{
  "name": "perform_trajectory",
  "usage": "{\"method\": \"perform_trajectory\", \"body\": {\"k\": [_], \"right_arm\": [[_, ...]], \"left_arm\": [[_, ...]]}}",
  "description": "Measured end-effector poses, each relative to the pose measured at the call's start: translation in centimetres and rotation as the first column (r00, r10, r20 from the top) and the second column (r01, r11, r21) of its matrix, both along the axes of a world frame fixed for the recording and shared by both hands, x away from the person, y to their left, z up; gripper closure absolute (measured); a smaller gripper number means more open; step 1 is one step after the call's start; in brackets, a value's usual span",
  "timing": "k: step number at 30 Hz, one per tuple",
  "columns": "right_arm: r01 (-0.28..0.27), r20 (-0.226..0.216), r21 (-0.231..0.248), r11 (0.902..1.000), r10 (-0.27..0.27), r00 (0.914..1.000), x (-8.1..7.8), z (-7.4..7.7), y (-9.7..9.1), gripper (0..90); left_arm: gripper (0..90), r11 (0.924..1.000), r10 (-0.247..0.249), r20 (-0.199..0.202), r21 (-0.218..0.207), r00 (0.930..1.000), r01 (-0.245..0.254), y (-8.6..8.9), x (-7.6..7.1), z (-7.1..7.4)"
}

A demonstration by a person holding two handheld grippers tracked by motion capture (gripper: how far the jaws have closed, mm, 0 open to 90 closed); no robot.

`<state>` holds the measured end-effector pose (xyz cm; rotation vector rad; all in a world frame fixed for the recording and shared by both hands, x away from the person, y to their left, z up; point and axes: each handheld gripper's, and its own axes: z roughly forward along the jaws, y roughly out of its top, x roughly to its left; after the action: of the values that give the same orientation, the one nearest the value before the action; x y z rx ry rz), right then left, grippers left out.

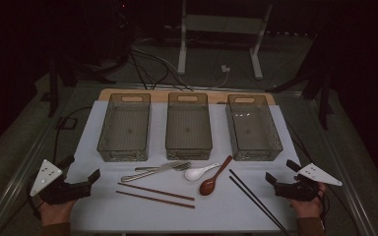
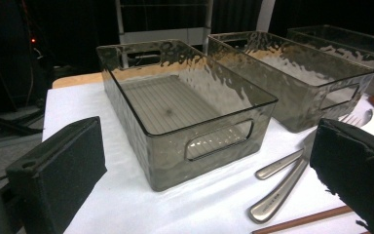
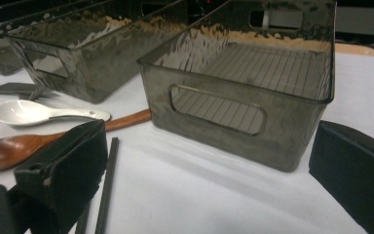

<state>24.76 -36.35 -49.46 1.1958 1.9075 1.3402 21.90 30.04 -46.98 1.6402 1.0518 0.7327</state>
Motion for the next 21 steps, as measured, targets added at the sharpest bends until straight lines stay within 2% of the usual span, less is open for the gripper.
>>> {"method": "perform_trajectory", "body": {"k": [4,12,16,17,21], "right_arm": [[0.005,0.003,0.001,1.0000,-0.005,1.0000,0.0,0.0,0.0,1.1],[-0.003,0.003,0.003,1.0000,0.003,1.0000,0.1,0.0,0.4,1.1],[-0.001,0.004,0.002,1.0000,0.001,1.0000,0.1,0.0,0.4,1.1],[0.001,0.004,0.003,1.0000,-0.001,1.0000,0.1,0.0,0.4,1.1],[0.003,0.002,0.002,1.0000,-0.003,1.0000,0.1,0.0,0.3,1.1]], "left_arm": [[0.7,1.0000,-0.004,0.001,0.008,1.0000,0.004,-0.2,-0.1,0.2],[0.7,0.9987,-0.044,0.012,0.028,0.9990,0.044,-0.8,-0.3,1.4],[0.7,0.9959,-0.082,0.004,0.038,0.9966,0.082,-1.2,-0.3,1.9],[0.7,0.9939,-0.103,-0.001,0.040,0.9946,0.103,-1.5,-0.2,2.0],[0.7,0.9892,-0.138,-0.007,0.049,0.9905,0.138,-1.9,0.0,2.2]]}}
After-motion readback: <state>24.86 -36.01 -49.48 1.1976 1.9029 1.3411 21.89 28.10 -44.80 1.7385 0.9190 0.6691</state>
